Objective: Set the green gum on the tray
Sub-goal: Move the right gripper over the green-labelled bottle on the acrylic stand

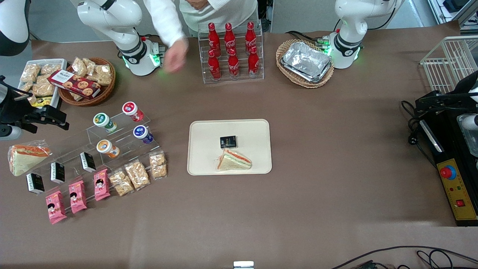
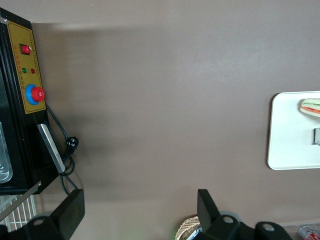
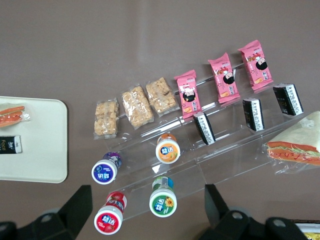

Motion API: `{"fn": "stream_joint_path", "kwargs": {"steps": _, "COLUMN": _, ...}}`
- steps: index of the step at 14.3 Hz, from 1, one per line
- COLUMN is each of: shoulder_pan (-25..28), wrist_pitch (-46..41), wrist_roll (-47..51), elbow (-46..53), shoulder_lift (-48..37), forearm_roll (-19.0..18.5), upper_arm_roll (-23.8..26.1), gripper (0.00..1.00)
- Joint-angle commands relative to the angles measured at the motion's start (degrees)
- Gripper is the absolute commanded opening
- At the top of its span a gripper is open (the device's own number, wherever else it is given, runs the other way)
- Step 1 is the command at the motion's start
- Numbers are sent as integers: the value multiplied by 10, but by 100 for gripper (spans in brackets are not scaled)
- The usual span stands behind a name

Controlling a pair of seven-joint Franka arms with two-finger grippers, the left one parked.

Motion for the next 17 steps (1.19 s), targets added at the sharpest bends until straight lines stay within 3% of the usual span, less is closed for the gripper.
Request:
{"fn": "stream_joint_path", "kwargs": {"steps": 1, "shoulder_pan": 4, "wrist_pitch": 1, "wrist_roll": -13, "elbow": 4, "shoulder_lift": 2, "forearm_roll": -6, "upper_arm_roll": -8, "gripper": 100}}
{"fn": "stream_joint_path", "kwargs": {"steps": 5, "shoulder_pan": 2, "wrist_pitch": -3, "wrist_roll": -25, "elbow": -2, "shoulder_lift": -4, "forearm_roll": -3, "upper_arm_roll": -15, "gripper": 100}}
{"fn": "stream_joint_path", "kwargs": {"steps": 8, "shoulder_pan": 0, "wrist_pitch": -31, "wrist_roll": -144, "elbow": -7, "shoulder_lift": -9, "forearm_roll": -5, "upper_arm_roll": -29, "gripper": 100}}
{"fn": "stream_joint_path", "kwargs": {"steps": 10, "shoulder_pan": 2, "wrist_pitch": -26, "wrist_roll": -161, "elbow": -34, "shoulder_lift": -34, "forearm_roll": -5, "upper_arm_roll": -42, "gripper": 100}}
{"fn": "stream_joint_path", "kwargs": {"steps": 12, "shoulder_pan": 2, "wrist_pitch": -1, "wrist_roll": -161, "elbow": -105, "shoulder_lift": -85, "forearm_roll": -5, "upper_arm_roll": -43, "gripper": 100}}
{"fn": "stream_joint_path", "kwargs": {"steps": 17, "shoulder_pan": 3, "wrist_pitch": 157, "wrist_roll": -160, "elbow": -337, "shoulder_lift": -216, "forearm_roll": -6, "upper_arm_roll": -43, "gripper": 100}}
